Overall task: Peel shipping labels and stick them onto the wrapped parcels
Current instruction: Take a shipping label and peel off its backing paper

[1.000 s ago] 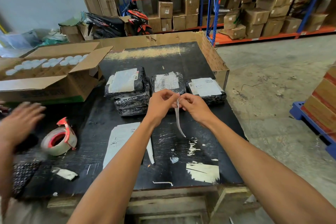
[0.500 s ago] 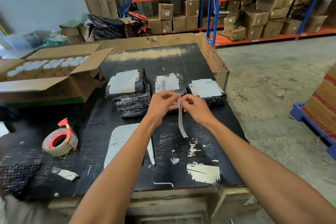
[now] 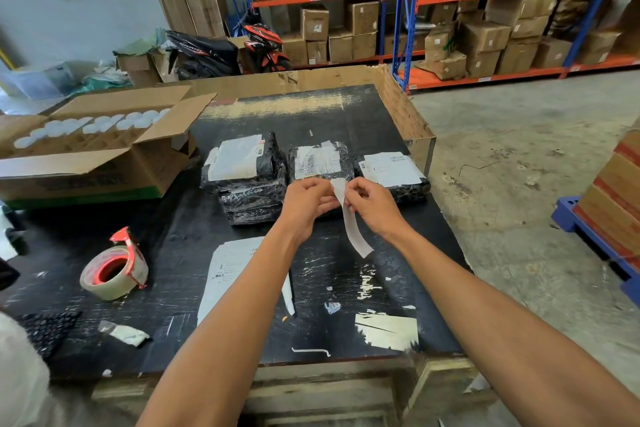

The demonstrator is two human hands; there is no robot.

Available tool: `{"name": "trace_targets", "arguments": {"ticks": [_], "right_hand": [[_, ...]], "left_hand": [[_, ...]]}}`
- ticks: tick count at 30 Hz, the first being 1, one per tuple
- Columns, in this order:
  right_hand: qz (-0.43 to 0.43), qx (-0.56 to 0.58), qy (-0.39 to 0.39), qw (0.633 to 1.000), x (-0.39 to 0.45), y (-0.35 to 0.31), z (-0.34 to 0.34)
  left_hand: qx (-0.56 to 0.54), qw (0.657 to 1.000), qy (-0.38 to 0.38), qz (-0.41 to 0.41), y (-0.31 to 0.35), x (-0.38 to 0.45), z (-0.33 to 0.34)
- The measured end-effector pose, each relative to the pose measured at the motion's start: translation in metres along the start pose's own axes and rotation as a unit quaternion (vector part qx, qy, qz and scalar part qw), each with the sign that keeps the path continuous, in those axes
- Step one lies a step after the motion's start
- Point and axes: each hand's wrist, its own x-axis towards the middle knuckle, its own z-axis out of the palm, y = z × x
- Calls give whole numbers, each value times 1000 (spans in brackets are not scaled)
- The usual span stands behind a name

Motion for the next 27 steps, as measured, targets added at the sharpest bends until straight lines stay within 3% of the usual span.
{"name": "trace_targets", "arguments": {"ticks": [6,15,18,20,22,27], "right_hand": [[-1,-26,-8,1000,-1,0,-3],[18,-15,2,1000,-3,0,-1],[88,109,42,989,-3,-2,1],[181,272,88,941,-5,-4,1],[235,339,105,905,-7,-4,0],[220,230,68,946,-1,-1,0]], "left_hand": [[-60,996,-23,-58,-1,2,2],[-80,995,23,-46,-7,5,4],[-149,986,33,-71,-6,7,3],[-167,983,38,-71,-6,7,2],[-153,986,39,-58,-8,8,1],[-106,993,24,-42,-10,7,-1]]}}
